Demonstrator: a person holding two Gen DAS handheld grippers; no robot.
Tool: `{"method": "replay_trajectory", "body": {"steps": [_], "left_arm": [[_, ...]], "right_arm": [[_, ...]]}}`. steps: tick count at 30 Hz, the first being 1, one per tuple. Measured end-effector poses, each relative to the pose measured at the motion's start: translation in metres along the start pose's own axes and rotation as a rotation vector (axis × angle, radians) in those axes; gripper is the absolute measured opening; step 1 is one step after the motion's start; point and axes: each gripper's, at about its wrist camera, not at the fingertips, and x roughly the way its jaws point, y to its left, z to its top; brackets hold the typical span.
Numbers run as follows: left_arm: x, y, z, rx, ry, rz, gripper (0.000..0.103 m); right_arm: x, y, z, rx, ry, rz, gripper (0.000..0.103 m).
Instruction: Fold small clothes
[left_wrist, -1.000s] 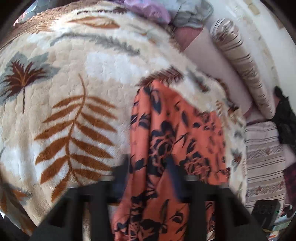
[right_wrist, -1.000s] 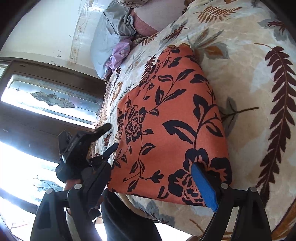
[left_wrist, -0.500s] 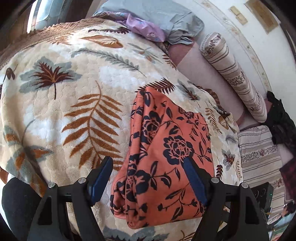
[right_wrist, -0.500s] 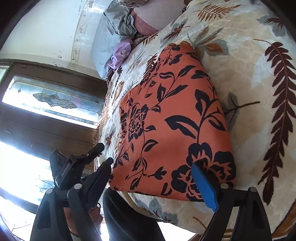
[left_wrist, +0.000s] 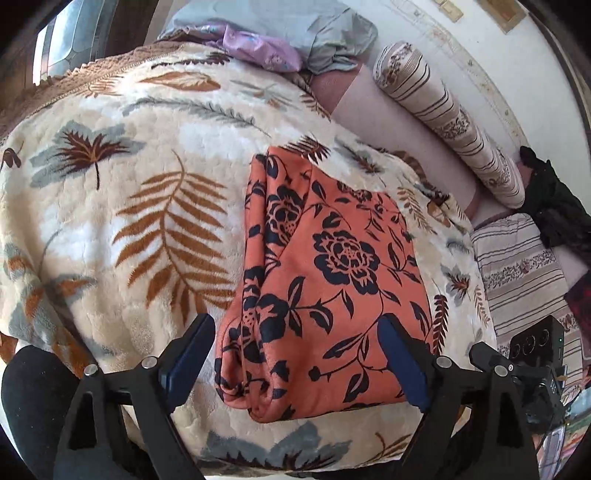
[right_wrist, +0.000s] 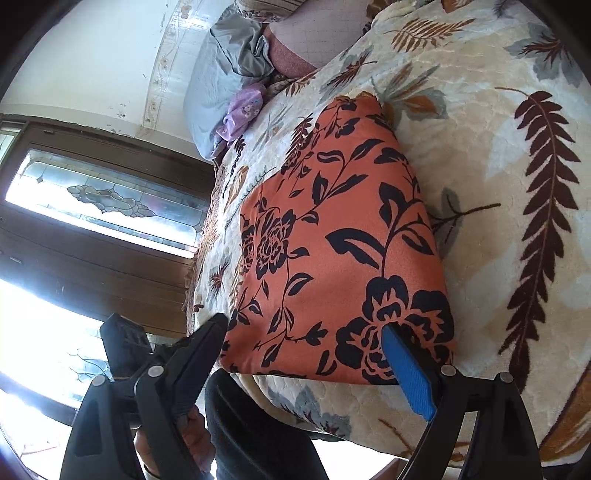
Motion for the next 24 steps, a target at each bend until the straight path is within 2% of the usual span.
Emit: {"method": "replay_trajectory", "body": {"steps": [1, 2, 3, 4, 5, 6, 7, 8, 9, 10, 11, 14, 18, 20, 24], "left_arm": [[0.007, 0.0, -0.002, 0.017, 0.03, 0.02, 0.08], [0.018, 0.002, -0.005, 0.032, 0.075, 0.041, 0.063], [0.03, 0.004, -0.009, 0.038, 0.136, 0.064, 0.025], [0.036, 0.008, -0.012, 0.023, 0.169, 0.075, 0.029], [0.034, 0.01, -0.012, -0.002, 0.153, 0.064, 0.03], [0.03, 0.011, -0.012, -0.029, 0.144, 0.054, 0.04], [0.027, 0.012, -0.01, -0.054, 0.141, 0.056, 0.068], [0.023, 0.012, -0.009, -0.071, 0.129, 0.049, 0.08], [0.018, 0.012, -0.009, -0.068, 0.094, 0.034, 0.084], [0.016, 0.011, -0.009, -0.045, 0.07, 0.037, 0.084], [0.02, 0.01, -0.011, -0.017, 0.086, 0.061, 0.084], [0.041, 0.016, -0.023, 0.004, 0.208, 0.093, 0.079], [0.03, 0.015, -0.019, 0.004, 0.182, 0.08, 0.078], [0.016, 0.014, -0.01, -0.01, 0.125, 0.066, 0.078], [0.002, 0.015, 0.012, -0.019, 0.071, 0.021, 0.08]], "right_arm": [[0.0, -0.001, 0.001, 0.002, 0.0, 0.003, 0.09], [0.002, -0.001, 0.001, 0.003, 0.005, 0.004, 0.09], [0.005, -0.002, 0.001, 0.003, 0.013, 0.002, 0.09], [0.008, -0.003, 0.0, 0.002, 0.024, -0.002, 0.09], [0.011, -0.003, 0.0, 0.0, 0.036, -0.01, 0.09], [0.013, -0.002, 0.0, -0.004, 0.044, -0.014, 0.09], [0.012, -0.001, 0.0, -0.01, 0.044, -0.013, 0.09], [0.011, 0.0, 0.001, -0.013, 0.042, -0.011, 0.09], [0.011, 0.002, 0.001, -0.015, 0.04, -0.007, 0.09], [0.011, 0.002, 0.002, -0.017, 0.04, -0.006, 0.09], [0.013, 0.001, 0.003, -0.018, 0.043, -0.01, 0.09], [0.022, -0.003, 0.002, -0.017, 0.071, -0.028, 0.09], [0.024, -0.001, 0.002, -0.057, 0.115, -0.045, 0.09], [0.019, 0.0, 0.005, -0.048, 0.119, -0.049, 0.09], [-0.003, 0.009, 0.012, -0.085, 0.043, -0.076, 0.09]]}}
